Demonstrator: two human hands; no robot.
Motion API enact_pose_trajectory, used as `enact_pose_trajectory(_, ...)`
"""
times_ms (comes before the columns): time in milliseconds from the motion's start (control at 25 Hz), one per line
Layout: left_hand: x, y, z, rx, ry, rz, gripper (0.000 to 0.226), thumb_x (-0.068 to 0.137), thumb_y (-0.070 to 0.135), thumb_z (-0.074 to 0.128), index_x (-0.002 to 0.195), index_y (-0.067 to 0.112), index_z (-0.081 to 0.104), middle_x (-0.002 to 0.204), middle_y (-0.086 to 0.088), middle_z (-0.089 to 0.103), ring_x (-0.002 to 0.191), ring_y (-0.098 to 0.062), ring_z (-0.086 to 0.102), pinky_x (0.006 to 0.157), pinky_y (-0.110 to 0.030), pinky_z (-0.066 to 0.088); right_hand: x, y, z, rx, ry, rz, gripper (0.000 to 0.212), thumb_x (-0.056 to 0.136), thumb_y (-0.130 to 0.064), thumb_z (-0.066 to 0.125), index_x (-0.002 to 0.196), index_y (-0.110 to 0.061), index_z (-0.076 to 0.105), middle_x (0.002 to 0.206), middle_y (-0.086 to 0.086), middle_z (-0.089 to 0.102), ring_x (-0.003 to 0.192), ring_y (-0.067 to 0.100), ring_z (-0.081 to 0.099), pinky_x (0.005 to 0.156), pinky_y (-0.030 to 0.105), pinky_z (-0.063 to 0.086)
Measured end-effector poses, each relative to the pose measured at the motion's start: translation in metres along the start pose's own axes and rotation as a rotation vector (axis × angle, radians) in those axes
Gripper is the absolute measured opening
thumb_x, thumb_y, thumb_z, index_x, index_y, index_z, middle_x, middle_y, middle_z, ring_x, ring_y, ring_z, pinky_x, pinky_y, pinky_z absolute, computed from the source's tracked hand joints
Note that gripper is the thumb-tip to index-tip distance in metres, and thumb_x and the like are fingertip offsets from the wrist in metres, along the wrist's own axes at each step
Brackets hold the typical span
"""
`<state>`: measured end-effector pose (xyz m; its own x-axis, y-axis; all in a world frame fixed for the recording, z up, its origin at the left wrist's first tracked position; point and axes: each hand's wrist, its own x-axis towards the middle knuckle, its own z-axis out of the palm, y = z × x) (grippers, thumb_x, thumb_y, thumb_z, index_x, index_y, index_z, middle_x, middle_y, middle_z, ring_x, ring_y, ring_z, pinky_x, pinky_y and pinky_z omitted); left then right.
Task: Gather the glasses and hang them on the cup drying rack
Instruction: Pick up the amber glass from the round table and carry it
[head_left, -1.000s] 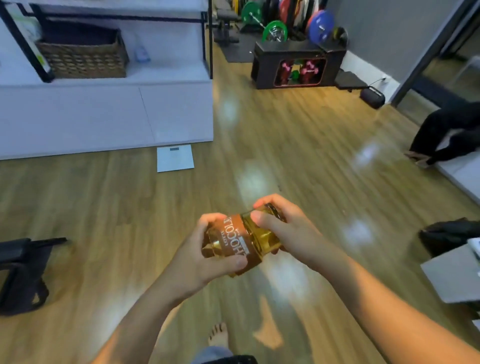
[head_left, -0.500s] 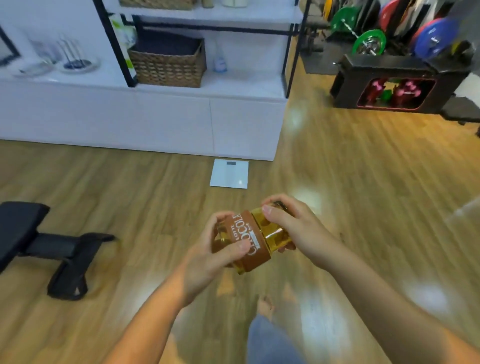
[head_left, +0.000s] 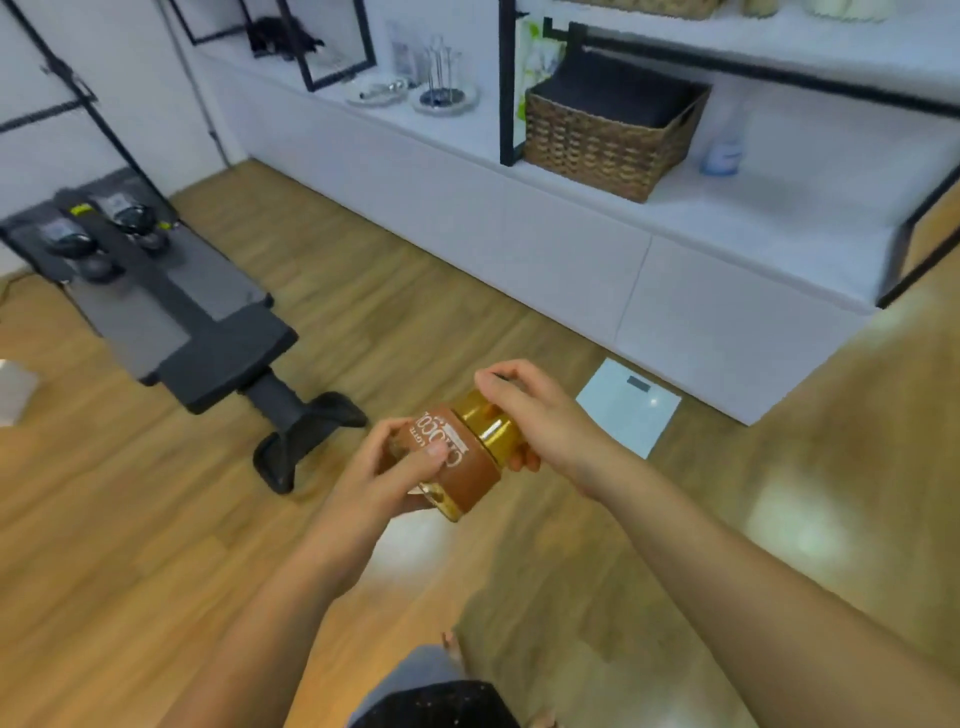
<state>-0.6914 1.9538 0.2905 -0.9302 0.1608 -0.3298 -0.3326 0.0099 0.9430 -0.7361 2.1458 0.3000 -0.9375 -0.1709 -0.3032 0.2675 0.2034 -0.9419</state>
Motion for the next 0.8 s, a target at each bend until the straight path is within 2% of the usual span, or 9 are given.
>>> enact_pose_trajectory(80, 0.034, 0.0, 0.0, -0.028, 0.01, -0.069, 0.055, 0.072, 0.048, 0.072, 0.118, 0.02, 0.061, 0.117, -0.012, 0.067, 0.1, -0.027, 0.068, 0.082, -0.04, 0.058, 0.035, -0.003, -0.016, 0.028, -0.038, 0.0, 0.045, 0.081, -0.067, 0.049, 0.105, -0.031, 0.059, 0.073, -0.003, 0.064, 0.048, 0.012, 0.056, 0.039, 0.023, 0.038)
enact_pose_trajectory(200, 0.099, 0.0, 0.007, -0.142, -0.088, -0.095, 0.067, 0.068, 0.05, 0.075, 0.124, 0.018, 0.058, 0.125, -0.017, 0.064, 0.11, -0.034, 0.063, 0.09, -0.046, 0.055, 0.088, -0.001, -0.048, 0.146, -0.008, 0.01, 0.039, 0.09, -0.06, 0.047, 0.111, -0.03, 0.061, 0.068, -0.004, 0.061, 0.046, 0.011, 0.051, 0.041, 0.024, 0.04)
enact_pose_trajectory(280, 0.149, 0.001, 0.021, -0.204, -0.268, -0.098, 0.078, 0.066, 0.049, 0.08, 0.131, 0.016, 0.054, 0.129, -0.019, 0.061, 0.115, -0.039, 0.06, 0.093, -0.051, 0.052, 0.117, 0.003, -0.072, 0.161, 0.056, 0.045, 0.036, 0.091, -0.058, 0.048, 0.115, -0.035, 0.06, 0.071, -0.009, 0.062, 0.05, 0.009, 0.053, 0.045, 0.027, 0.045)
enact_pose_trajectory(360, 0.198, 0.009, 0.041, -0.256, -0.468, -0.149, 0.09, 0.063, 0.051, 0.083, 0.137, 0.013, 0.048, 0.13, -0.022, 0.061, 0.115, -0.042, 0.06, 0.093, -0.053, 0.052, 0.141, 0.002, -0.097, 0.066, 0.145, 0.092, 0.037, 0.091, -0.062, 0.045, 0.116, -0.04, 0.06, 0.092, -0.011, 0.066, 0.071, 0.005, 0.063, 0.059, 0.025, 0.053)
enact_pose_trajectory(440, 0.247, 0.029, 0.063, -0.297, -0.575, -0.215, 0.099, 0.06, 0.051, 0.087, 0.14, 0.013, 0.043, 0.128, -0.022, 0.062, 0.113, -0.04, 0.062, 0.088, -0.048, 0.054, 0.168, -0.007, -0.128, -0.001, 0.212, 0.119, 0.043, 0.089, -0.065, 0.043, 0.114, -0.037, 0.063, 0.108, -0.008, 0.067, 0.093, 0.007, 0.066, 0.078, 0.028, 0.056)
enact_pose_trajectory(560, 0.312, 0.066, 0.087, -0.339, -0.644, -0.257, 0.101, 0.058, 0.058, 0.085, 0.14, 0.017, 0.044, 0.126, -0.015, 0.066, 0.11, -0.033, 0.065, 0.079, -0.041, 0.056, 0.223, -0.035, -0.176, -0.023, 0.236, 0.227, 0.05, 0.083, -0.068, 0.049, 0.11, -0.031, 0.069, 0.108, -0.001, 0.071, 0.096, 0.017, 0.069, 0.087, 0.039, 0.057)
enact_pose_trajectory(640, 0.346, 0.089, 0.092, -0.455, -0.689, -0.323, 0.086, 0.064, 0.067, 0.076, 0.132, 0.019, 0.058, 0.125, -0.018, 0.066, 0.106, -0.037, 0.066, 0.073, -0.047, 0.057, 0.255, -0.053, -0.196, -0.005, 0.191, 0.294, 0.048, 0.082, -0.068, 0.051, 0.103, -0.031, 0.073, 0.1, 0.003, 0.075, 0.09, 0.024, 0.072, 0.087, 0.045, 0.058)
enact_pose_trajectory(680, 0.365, 0.099, 0.092, -0.509, -0.698, -0.358, 0.081, 0.067, 0.071, 0.069, 0.128, 0.017, 0.062, 0.123, -0.02, 0.066, 0.1, -0.039, 0.068, 0.069, -0.047, 0.058, 0.276, -0.06, -0.205, -0.008, 0.133, 0.299, 0.046, 0.084, -0.069, 0.049, 0.1, -0.035, 0.074, 0.097, 0.004, 0.076, 0.089, 0.027, 0.073, 0.084, 0.044, 0.059)
enact_pose_trajectory(800, 0.417, 0.126, 0.083, -0.644, -0.607, -0.438, 0.08, 0.077, 0.072, 0.056, 0.123, 0.007, 0.064, 0.114, -0.027, 0.067, 0.074, -0.04, 0.072, 0.05, -0.036, 0.059, 0.346, -0.075, -0.217, -0.09, -0.067, 0.27, 0.047, 0.085, -0.074, 0.037, 0.099, -0.047, 0.073, 0.103, 0.003, 0.075, 0.097, 0.03, 0.07, 0.075, 0.038, 0.059)
